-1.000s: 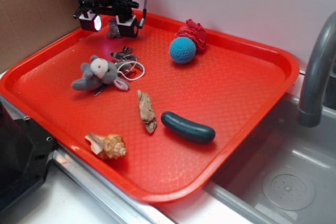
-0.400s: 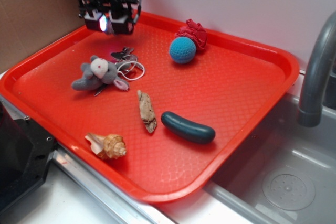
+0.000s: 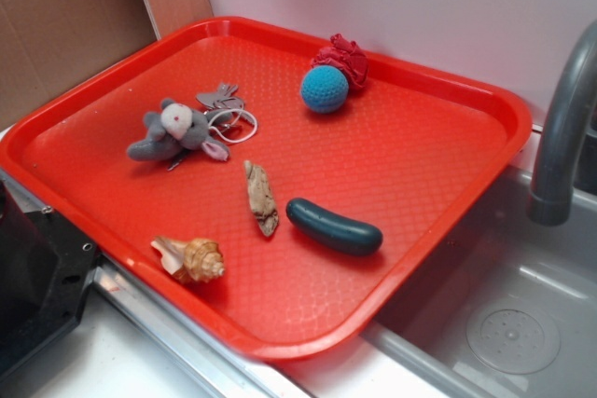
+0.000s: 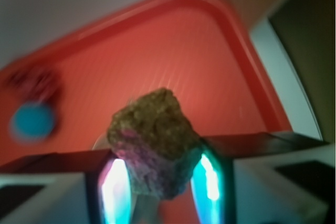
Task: Grab the rock.
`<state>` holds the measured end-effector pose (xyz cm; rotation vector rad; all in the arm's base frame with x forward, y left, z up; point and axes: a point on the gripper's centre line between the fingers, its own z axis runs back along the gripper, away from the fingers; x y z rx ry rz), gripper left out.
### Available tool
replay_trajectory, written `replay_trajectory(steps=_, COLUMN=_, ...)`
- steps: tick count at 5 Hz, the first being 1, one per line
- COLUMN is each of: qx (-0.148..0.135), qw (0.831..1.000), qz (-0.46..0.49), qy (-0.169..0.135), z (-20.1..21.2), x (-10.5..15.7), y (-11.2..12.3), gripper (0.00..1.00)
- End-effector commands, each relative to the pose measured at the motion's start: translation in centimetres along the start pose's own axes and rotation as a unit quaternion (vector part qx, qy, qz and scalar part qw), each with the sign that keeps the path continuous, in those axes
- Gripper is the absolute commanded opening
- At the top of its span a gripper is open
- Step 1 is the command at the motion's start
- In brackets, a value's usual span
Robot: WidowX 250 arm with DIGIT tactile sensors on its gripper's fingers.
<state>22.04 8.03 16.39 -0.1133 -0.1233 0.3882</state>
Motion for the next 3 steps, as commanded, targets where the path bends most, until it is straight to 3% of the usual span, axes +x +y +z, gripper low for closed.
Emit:
replay_trajectory(steps=1, qx=0.000, qw=0.992, qz=-0.124, qy=0.031, z=11.3, x=-6.1, y=-1.5, gripper=0.00)
replay_trajectory(steps=2, qx=0.002, qw=0.985, qz=-0.169, qy=0.019, z=13.3, x=-7.1, y=-0.8, gripper=0.00)
replay_trajectory(steps=3, qx=0.021, qw=0.980, qz=-0.194, qy=0.037, z=12.5, x=-6.2, y=-0.5, gripper=0.00)
